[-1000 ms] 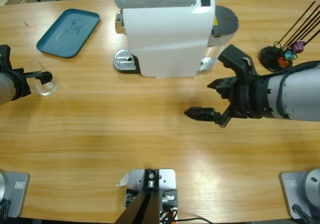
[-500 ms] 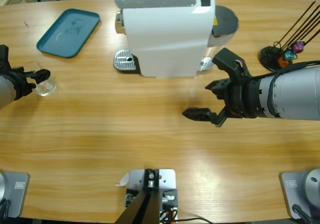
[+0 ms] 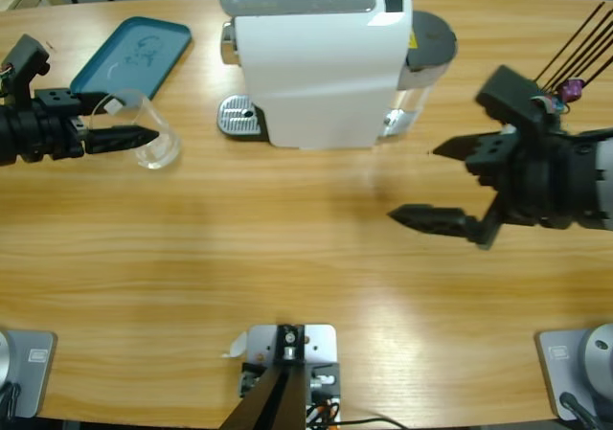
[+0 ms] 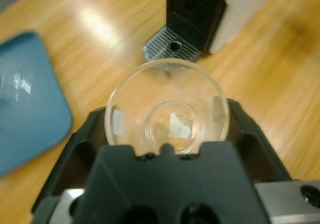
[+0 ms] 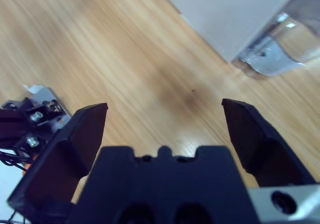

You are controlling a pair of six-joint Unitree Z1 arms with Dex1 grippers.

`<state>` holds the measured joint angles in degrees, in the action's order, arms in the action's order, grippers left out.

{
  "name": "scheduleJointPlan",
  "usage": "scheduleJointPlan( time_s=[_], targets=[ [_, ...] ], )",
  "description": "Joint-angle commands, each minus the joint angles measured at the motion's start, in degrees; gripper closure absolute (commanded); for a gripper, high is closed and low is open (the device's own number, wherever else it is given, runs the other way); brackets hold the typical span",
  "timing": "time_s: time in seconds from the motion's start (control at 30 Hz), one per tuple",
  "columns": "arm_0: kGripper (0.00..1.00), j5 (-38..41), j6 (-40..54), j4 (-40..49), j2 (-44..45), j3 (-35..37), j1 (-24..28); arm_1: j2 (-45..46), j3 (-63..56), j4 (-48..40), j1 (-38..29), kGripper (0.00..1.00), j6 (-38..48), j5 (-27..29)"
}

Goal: Pour coffee

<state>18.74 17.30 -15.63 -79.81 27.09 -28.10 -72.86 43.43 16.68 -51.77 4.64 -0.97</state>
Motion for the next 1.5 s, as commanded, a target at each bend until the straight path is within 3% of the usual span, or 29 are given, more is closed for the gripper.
scheduleJointPlan(
  time_s=[0.03,0.13,0.27,0.4,0.77,1.5],
  targets=[
    [1.0,3.87,33.23,19.41,-12.37,14.43,1.75,6.47,-0.45,6.0,0.46,0.0,-0.16,2.69],
    [1.0,4.99,35.12,19.62,-13.66,16.96,2.96,7.43,-0.47,7.58,0.63,0.0,0.05,2.94],
    [1.0,12.92,35.43,14.52,-16.86,17.99,7.74,7.56,-0.54,8.34,2.36,0.0,0.1,2.99],
    [1.0,18.2,35.1,8.88,-23.52,19.49,7.45,7.82,-1.1,8.85,2.64,0.0,0.54,3.34],
    [1.0,18.35,34.75,7.54,-30.9,26.7,4.11,7.64,-0.63,9.57,2.72,0.0,1.74,4.14],
    [1.0,18.72,32.94,6.93,-33.71,29.28,-0.68,5.97,-1.49,8.72,2.81,0.0,2.12,4.22]
  ],
)
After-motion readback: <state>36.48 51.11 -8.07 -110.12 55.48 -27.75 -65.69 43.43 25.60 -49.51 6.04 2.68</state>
